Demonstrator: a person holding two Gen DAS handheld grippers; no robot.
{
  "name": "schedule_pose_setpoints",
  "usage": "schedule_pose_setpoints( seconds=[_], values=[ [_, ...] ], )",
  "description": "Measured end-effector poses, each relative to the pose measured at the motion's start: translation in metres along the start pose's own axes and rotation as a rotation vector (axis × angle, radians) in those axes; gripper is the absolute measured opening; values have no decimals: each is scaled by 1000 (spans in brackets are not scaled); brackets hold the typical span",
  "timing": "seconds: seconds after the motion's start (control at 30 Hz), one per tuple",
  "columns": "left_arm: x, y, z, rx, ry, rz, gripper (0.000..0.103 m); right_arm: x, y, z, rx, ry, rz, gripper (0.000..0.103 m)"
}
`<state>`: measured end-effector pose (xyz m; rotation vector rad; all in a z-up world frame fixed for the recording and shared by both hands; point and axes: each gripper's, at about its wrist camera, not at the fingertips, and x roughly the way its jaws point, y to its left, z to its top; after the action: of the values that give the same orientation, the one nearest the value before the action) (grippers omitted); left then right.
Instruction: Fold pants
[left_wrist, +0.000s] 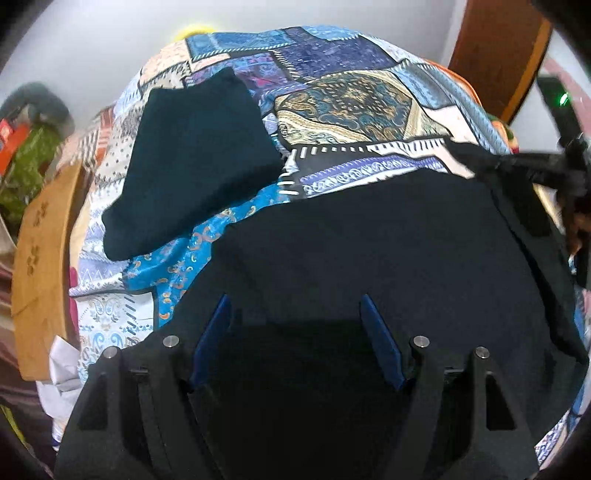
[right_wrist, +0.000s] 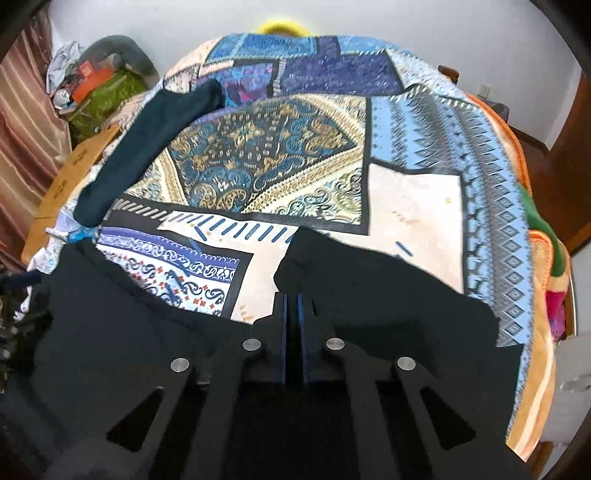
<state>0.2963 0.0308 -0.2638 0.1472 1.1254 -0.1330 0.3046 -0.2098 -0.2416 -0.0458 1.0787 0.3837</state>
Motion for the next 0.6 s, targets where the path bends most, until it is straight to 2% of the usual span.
schedule_pose_setpoints(
  seconds=[0.13,0.23,0.4,0.5,0.6],
  values=[
    [-9,-14,2,42,6,37,72,-47,-18,-3,20,-98,-4,4],
    [-19,-28,8,63,5,10,72,-91,-37,-7,36,-180,-10,4],
    [-28,-70,16,106,12,-69,80,-161,-62,-14,66,-312,-8,4],
    [-27,-104,19,164,22,-74,80,-177,-62,-25,47,-348,-13,4],
    [-25,-134,18,205,31,-98,80,-176,-61,-47,3,-339,-52,4]
  ],
)
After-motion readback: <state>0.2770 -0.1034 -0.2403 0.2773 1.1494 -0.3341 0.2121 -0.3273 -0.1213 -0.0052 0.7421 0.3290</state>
